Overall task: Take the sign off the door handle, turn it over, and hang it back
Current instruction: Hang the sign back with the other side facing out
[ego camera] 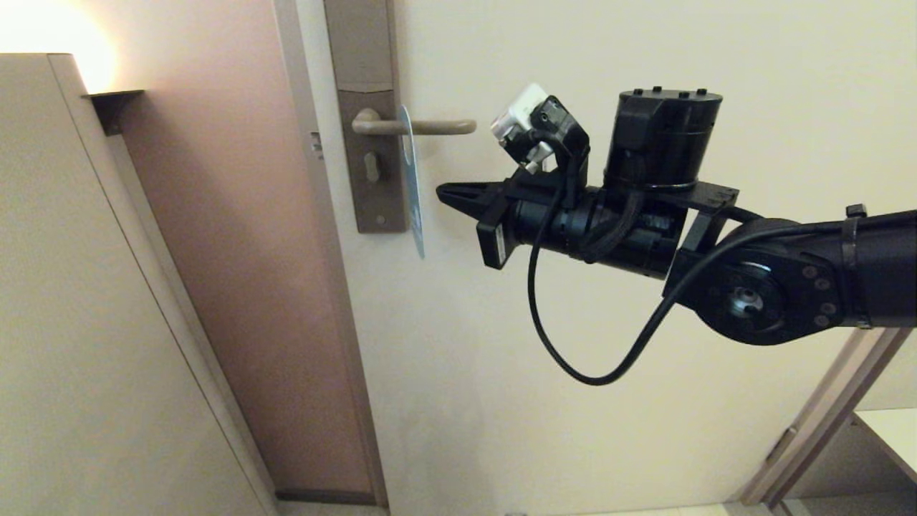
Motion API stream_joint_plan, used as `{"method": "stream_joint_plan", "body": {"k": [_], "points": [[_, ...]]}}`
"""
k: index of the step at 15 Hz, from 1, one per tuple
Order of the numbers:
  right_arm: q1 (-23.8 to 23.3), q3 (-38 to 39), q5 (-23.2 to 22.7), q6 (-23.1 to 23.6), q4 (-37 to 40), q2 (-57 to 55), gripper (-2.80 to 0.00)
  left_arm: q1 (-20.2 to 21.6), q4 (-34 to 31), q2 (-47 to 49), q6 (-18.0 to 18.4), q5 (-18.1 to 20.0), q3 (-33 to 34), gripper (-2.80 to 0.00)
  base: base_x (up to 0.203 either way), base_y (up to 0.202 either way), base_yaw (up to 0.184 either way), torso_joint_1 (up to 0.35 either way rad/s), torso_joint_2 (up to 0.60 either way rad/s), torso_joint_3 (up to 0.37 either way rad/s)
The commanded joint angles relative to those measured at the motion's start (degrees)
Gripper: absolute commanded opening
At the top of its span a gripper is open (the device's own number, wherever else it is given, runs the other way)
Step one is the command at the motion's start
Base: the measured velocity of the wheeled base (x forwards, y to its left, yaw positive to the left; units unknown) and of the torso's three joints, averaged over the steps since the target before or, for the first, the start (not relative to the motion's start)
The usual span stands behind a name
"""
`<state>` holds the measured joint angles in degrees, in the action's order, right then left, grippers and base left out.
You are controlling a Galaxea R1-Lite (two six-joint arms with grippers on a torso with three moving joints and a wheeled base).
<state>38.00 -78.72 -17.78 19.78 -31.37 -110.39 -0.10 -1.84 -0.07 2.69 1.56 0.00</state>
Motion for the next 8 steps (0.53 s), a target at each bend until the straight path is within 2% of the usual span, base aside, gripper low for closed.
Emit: {"method": "stream_joint_plan", "body": {"k": [1, 4, 8], "points": [[-0.3, -1.6, 0.2, 0.4, -1.7, -3.5, -2.80, 0.0, 0.0, 0.1, 0.0, -0.1, 0.0, -2.80, 0.000, 0.000, 0.000, 0.000, 0.00, 0.000], [-0.2, -3.1, 2.3, 0.8, -7.1, -8.2, -2.80, 0.0, 0.0, 0.1, 0.0, 0.1, 0.0, -2.80, 0.000, 0.000, 0.000, 0.000, 0.00, 0.000], [0.4, -7.9, 3.1, 0.7, -9.4, -13.0, -2.80, 0.0, 0.0, 0.1, 0.0, -0.1, 0.0, -2.80, 0.000, 0.000, 0.000, 0.000, 0.00, 0.000]]}}
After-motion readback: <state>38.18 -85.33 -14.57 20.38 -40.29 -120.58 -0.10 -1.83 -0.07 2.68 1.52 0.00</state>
